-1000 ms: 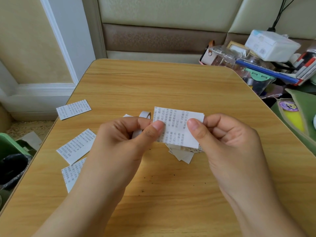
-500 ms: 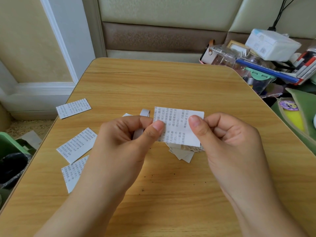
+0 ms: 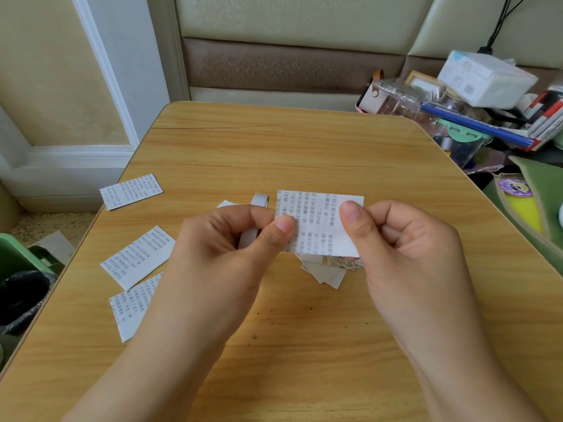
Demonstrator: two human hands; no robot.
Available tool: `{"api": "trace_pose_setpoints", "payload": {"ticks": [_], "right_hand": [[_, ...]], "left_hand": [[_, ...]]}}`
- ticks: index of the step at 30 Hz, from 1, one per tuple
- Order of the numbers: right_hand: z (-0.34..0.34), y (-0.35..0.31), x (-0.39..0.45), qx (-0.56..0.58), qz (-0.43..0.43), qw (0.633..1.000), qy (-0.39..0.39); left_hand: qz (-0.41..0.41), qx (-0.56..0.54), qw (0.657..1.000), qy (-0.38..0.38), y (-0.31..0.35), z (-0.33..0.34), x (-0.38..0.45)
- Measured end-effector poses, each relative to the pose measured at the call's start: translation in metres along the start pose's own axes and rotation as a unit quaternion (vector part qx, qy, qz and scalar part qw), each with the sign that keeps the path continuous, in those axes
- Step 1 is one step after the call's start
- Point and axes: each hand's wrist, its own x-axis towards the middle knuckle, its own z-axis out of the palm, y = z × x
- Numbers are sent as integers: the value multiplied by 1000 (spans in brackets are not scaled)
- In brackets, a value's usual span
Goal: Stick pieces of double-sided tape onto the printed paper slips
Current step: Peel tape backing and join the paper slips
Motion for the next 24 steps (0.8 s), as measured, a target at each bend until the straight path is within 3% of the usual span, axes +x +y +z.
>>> {"api": "trace_pose_setpoints", "payload": {"ticks": [10, 17, 24], "right_hand": [[-9, 2, 1, -143, -106, 980, -93], [-1, 5, 0, 1, -48, 988, -144], [8, 0, -3, 7, -20, 996, -92]], "left_hand": [[10, 3, 996, -87, -1, -3, 5], [-34, -152, 986, -64, -4, -2, 4], [-59, -187, 979, -56, -5, -2, 3]]}}
